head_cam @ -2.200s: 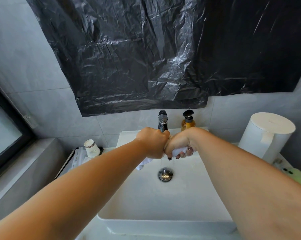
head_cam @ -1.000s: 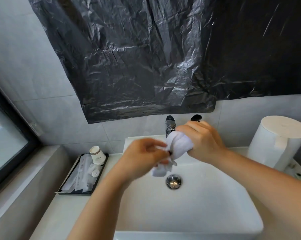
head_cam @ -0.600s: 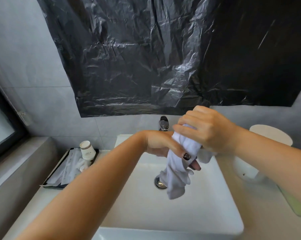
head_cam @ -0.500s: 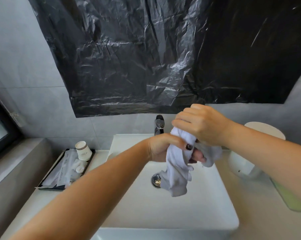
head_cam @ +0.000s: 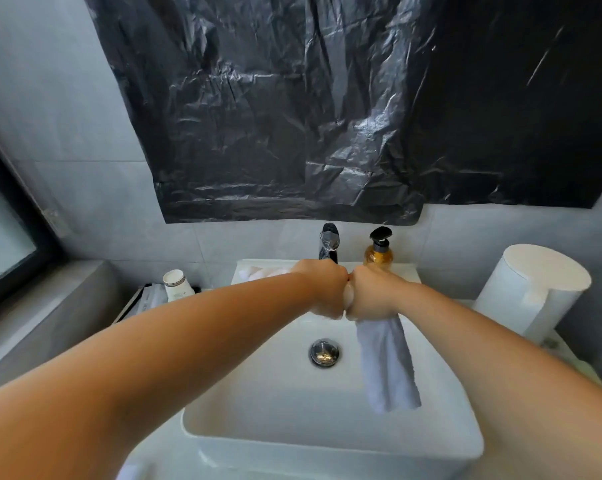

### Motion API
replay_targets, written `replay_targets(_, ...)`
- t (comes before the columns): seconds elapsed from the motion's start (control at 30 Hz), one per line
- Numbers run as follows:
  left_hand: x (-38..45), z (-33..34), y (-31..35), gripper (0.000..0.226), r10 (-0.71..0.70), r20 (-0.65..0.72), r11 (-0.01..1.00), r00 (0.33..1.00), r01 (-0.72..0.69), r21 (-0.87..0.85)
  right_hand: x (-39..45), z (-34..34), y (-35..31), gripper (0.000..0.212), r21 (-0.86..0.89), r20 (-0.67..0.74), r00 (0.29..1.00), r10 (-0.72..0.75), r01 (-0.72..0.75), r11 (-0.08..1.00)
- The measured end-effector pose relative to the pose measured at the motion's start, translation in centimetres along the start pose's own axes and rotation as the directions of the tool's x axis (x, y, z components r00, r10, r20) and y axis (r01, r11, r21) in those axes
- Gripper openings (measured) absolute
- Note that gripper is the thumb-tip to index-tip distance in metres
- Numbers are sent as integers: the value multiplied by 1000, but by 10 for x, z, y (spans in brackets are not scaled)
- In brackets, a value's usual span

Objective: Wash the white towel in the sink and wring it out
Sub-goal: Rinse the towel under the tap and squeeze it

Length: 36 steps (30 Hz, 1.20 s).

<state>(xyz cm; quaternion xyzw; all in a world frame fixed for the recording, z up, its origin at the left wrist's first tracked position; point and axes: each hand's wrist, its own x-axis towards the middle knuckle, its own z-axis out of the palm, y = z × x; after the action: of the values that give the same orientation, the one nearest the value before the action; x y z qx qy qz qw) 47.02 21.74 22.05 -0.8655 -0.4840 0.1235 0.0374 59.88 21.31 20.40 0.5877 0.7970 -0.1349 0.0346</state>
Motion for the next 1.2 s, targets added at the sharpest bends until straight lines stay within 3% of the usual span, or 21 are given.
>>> replay_targets(0.1,-4,3,-10,21,43,-14,988,999,-41,149,14,11,-7,20,156,57,998,32,-40,987)
replay_targets(0.33,-8,9,-24,18,121,-21,946,992,-109,306,17,15,-22,15,440,149,985,83,-141,887)
replay_targets(0.97,-1,17,-23,16,201,10,913,979,-192,360,14,22,-18,15,516,257,960,108,-231,825)
replay_targets(1.2,-3,21,-27,24,214,16,917,977,-207,342,15,24,-20,2,530,315,944,93,-257,808)
